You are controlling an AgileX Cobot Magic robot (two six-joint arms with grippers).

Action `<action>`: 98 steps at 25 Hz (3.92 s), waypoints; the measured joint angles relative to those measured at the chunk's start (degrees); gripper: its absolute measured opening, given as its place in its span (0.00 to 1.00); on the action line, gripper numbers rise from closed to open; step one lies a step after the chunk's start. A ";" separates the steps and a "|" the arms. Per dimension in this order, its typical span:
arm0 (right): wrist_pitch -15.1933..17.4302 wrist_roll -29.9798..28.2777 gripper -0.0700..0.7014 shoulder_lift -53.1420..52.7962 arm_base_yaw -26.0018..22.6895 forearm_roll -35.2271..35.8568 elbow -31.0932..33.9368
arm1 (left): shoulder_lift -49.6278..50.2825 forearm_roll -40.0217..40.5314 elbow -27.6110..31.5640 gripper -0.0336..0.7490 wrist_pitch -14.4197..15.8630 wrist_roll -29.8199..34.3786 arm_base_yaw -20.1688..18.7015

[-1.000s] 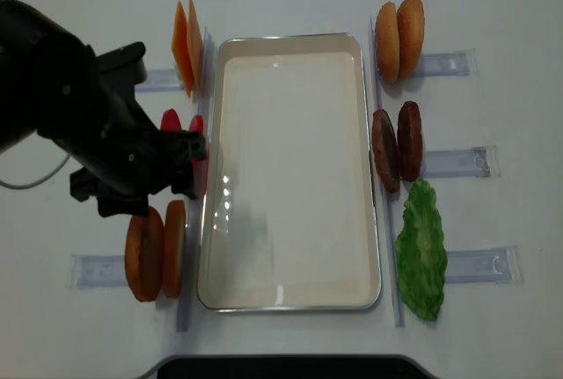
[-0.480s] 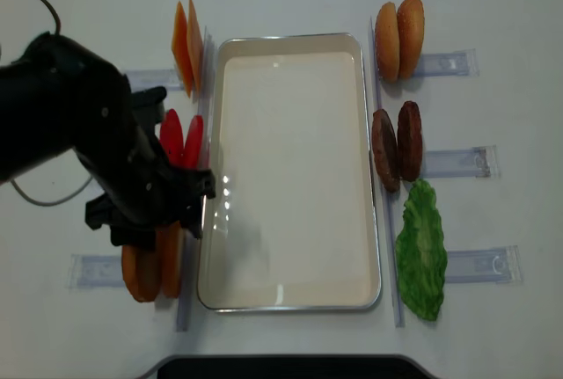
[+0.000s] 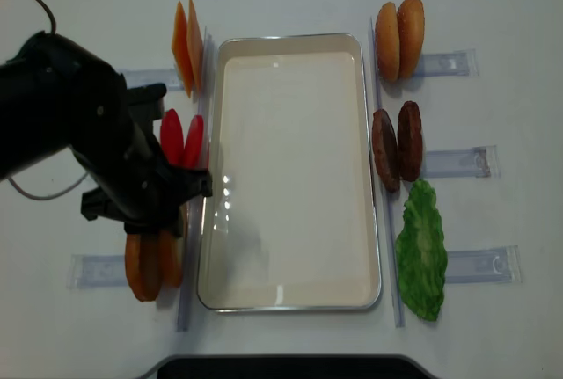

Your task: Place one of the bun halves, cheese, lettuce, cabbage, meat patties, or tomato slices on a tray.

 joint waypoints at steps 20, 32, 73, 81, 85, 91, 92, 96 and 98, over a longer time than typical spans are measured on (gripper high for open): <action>0.00 0.00 0.61 0.00 0.00 0.04 0.00 | 12.07 -40.60 -8.16 0.22 -21.04 34.68 0.00; 0.00 0.00 0.61 0.00 0.00 0.04 0.00 | 17.73 -48.35 -8.16 0.22 -25.88 44.66 0.00; 0.00 0.00 0.61 0.00 0.00 0.04 0.00 | 7.15 3.28 -28.83 0.66 16.38 14.31 3.19; 0.00 0.00 0.61 0.00 0.00 0.04 0.00 | 6.89 12.86 -28.83 0.65 16.38 20.94 18.30; 0.00 0.00 0.61 0.00 0.00 0.04 0.00 | 2.21 16.01 -24.44 0.64 16.38 21.86 19.31; 0.00 0.00 0.61 0.00 0.00 0.04 0.00 | -17.15 16.12 -2.82 0.64 16.39 22.54 19.31; 0.00 0.00 0.61 0.00 0.00 0.04 0.00 | -21.03 15.77 0.76 0.64 16.39 22.68 19.31; 0.00 0.00 0.61 0.00 0.00 0.04 0.00 | -35.66 12.44 10.99 0.64 15.02 22.88 19.31; 0.00 0.00 0.61 0.00 0.00 0.04 0.00 | -42.43 10.18 14.63 0.64 13.27 23.62 19.31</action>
